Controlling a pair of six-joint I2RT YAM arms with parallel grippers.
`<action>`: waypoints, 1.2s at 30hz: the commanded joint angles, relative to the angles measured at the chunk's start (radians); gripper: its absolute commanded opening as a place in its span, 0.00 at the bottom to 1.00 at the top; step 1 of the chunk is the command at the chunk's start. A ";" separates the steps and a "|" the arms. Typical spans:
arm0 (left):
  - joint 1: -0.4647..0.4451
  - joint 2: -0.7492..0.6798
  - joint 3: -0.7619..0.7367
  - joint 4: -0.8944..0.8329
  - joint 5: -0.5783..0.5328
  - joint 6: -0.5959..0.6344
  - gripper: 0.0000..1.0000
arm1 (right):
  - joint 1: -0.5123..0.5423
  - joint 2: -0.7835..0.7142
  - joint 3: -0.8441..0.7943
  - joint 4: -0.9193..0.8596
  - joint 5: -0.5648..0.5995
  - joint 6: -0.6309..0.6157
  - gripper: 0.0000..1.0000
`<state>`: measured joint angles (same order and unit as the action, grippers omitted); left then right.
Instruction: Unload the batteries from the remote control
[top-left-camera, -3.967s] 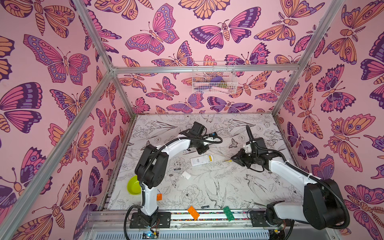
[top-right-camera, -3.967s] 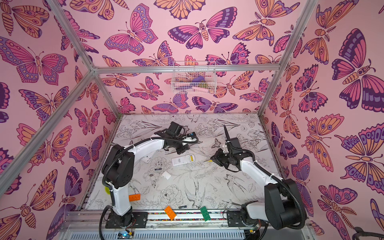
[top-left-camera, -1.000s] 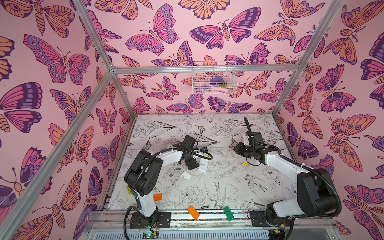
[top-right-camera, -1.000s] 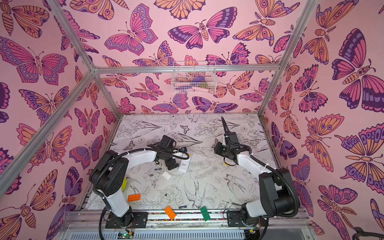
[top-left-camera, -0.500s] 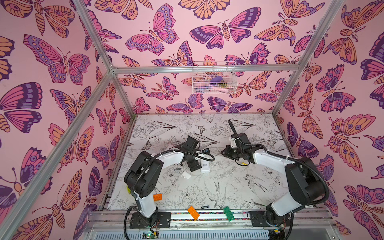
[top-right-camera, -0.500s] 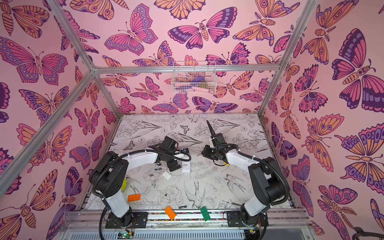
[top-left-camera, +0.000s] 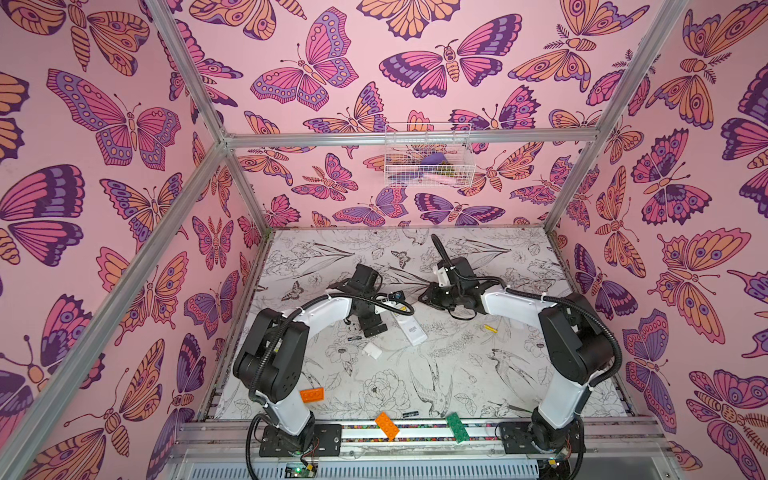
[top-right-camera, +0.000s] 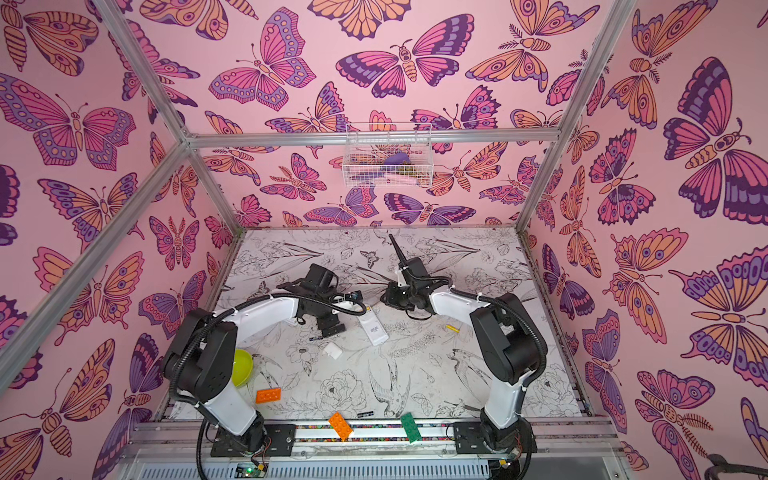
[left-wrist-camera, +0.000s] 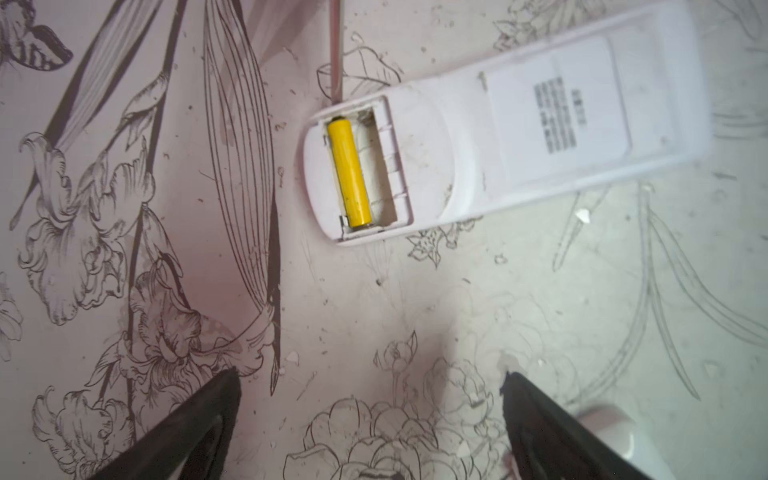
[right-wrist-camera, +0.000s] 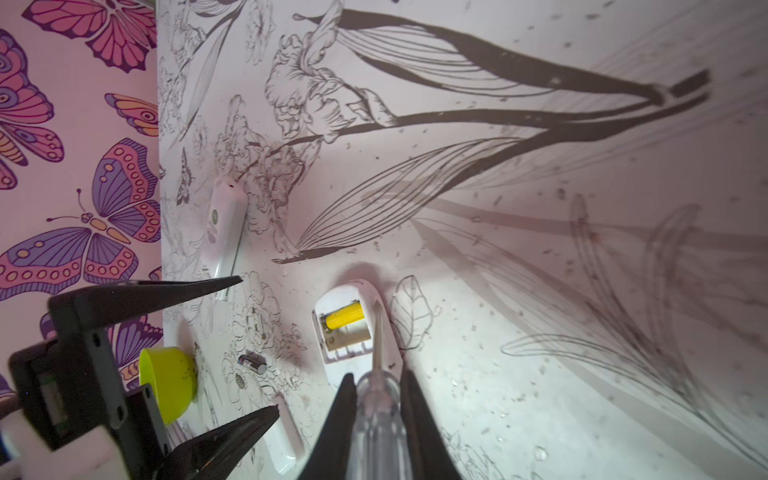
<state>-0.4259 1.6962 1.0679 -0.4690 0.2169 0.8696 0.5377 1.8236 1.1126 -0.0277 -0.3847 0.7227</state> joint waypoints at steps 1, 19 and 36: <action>0.018 -0.016 0.032 -0.150 0.109 0.144 0.98 | 0.019 0.027 0.045 -0.006 -0.063 0.012 0.03; 0.057 0.159 0.178 -0.157 0.321 0.406 0.99 | -0.006 -0.017 0.069 -0.097 -0.085 -0.008 0.00; 0.058 0.247 0.238 -0.175 0.357 0.509 1.00 | 0.002 0.086 0.066 -0.040 -0.145 0.046 0.00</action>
<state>-0.3714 1.9278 1.2858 -0.6113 0.5507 1.3392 0.5087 1.8809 1.1477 -0.0853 -0.4953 0.7631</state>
